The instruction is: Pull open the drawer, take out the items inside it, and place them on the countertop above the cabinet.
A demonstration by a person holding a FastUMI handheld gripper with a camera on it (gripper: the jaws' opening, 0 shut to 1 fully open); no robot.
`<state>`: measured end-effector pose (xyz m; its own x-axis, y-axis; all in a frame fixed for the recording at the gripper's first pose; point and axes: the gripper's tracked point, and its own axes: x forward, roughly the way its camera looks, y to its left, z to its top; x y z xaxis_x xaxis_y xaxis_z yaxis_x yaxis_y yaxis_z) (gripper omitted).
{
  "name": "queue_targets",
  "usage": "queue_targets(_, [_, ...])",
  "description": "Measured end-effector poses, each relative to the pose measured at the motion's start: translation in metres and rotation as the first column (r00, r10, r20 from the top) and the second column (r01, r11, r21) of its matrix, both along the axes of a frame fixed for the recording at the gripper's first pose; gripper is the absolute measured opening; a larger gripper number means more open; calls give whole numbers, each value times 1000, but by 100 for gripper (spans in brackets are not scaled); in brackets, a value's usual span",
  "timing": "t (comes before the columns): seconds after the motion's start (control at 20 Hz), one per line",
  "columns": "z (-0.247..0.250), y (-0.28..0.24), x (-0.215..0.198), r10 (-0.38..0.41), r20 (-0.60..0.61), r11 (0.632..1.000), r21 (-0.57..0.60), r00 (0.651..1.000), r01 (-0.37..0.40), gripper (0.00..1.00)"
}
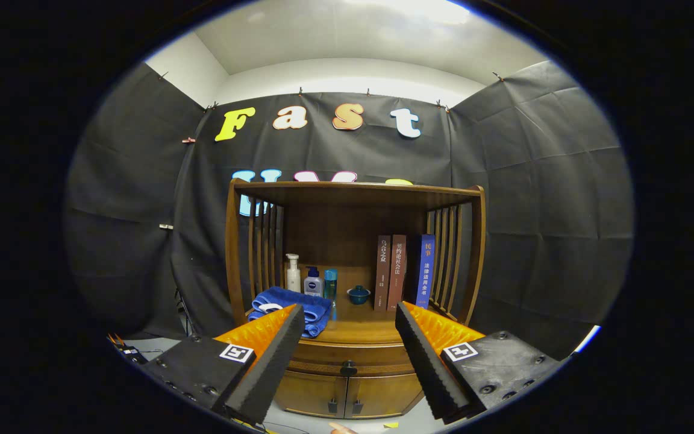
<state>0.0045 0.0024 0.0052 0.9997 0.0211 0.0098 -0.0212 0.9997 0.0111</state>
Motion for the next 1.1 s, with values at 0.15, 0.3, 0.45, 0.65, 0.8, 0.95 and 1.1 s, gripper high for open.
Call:
queue_targets(0.15, [3,1,4,-2,11,1000,15,1000,1,98])
queue_targets(0.3, [-2,0,5,-6,-1,1000,11,1000,6,98])
queue_targets(0.45, [-8,2,8,-6,-18,1000,-3,1000,6,98])
queue_targets(0.65, [-21,7,16,6,-42,1000,-4,999,-6,98])
queue_targets(0.8, [-40,13,28,16,-66,1000,7,998,-16,99])
queue_targets(0.95, [-64,14,42,14,-100,1000,15,995,-13,99])
queue_targets(1.1, [-88,11,57,-1,-124,1000,23,992,4,99])
